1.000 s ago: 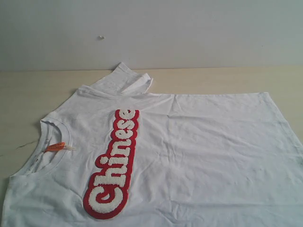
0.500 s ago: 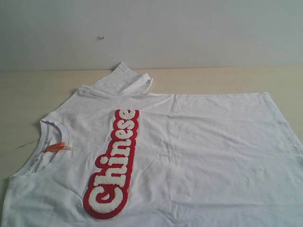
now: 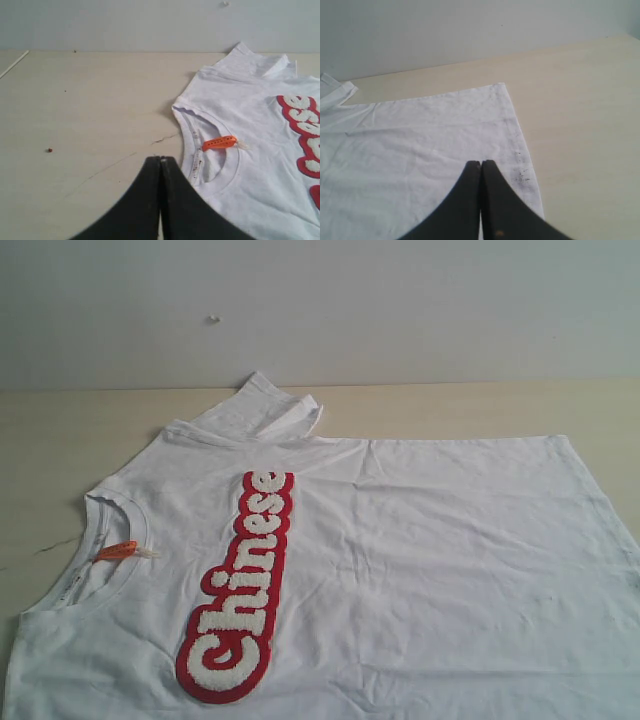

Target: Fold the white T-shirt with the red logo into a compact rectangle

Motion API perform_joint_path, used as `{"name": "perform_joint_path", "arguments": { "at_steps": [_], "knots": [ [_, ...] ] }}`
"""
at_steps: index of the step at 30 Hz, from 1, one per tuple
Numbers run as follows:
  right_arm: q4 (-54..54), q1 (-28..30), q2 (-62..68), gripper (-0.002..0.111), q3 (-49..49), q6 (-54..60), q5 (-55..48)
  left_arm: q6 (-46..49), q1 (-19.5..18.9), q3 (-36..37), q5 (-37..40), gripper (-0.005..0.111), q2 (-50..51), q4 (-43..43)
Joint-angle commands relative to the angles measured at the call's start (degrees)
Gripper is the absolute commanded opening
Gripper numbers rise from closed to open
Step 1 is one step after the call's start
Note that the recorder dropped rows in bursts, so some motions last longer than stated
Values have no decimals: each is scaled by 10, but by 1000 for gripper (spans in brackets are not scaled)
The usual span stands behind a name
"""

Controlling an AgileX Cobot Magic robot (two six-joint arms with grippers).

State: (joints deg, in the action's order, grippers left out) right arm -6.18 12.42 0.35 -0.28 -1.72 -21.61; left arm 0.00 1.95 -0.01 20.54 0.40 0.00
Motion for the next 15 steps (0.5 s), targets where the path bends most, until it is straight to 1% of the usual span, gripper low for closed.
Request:
{"name": "perform_joint_path", "arguments": {
  "at_steps": [1,8,15],
  "knots": [
    [1,3,-4,0,3,0,8,12,-2,0,-5,0,-4,0],
    [1,3,-4,0,3,0,8,12,-2,0,-23,0,-4,0],
    [1,3,-4,0,3,0,8,16,-2,0,-23,0,-4,4]
  ]
}}
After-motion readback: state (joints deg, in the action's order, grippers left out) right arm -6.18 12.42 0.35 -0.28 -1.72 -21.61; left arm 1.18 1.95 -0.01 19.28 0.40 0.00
